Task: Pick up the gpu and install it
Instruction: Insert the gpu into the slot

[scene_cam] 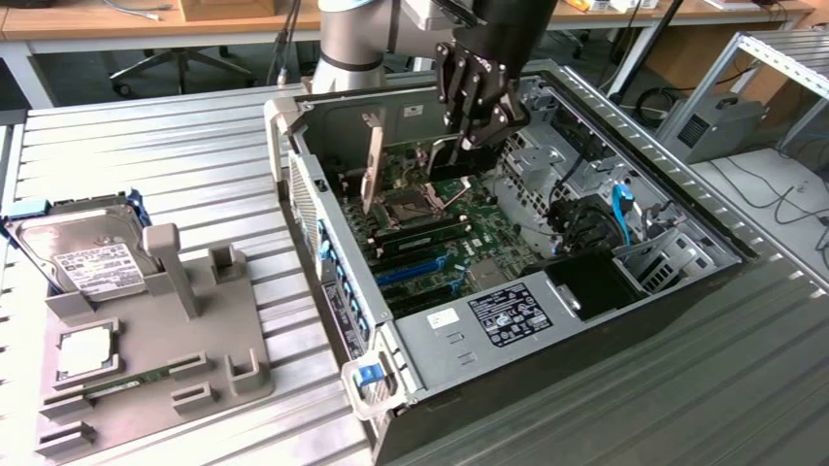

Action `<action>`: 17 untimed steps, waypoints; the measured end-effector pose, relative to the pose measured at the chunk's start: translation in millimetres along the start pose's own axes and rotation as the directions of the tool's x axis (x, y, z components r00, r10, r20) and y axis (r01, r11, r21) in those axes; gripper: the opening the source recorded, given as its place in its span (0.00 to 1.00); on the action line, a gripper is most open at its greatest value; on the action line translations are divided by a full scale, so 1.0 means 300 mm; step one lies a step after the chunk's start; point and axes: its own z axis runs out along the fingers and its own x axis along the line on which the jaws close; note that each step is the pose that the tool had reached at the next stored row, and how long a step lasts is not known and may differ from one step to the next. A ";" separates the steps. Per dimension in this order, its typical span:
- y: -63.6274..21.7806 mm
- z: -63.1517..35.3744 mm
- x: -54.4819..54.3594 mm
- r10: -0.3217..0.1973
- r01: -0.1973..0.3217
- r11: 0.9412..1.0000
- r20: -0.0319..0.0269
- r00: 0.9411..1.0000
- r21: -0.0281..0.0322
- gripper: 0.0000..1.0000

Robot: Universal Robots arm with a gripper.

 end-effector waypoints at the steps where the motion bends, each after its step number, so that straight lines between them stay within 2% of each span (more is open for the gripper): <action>1: 0.000 0.000 0.005 0.000 0.000 1.000 0.000 1.000 0.000 0.27; 14: 0.001 -0.002 0.075 0.000 0.000 1.000 0.000 1.000 0.000 0.27; 17: 0.001 -0.002 0.078 0.000 0.000 1.000 0.000 1.000 0.000 0.27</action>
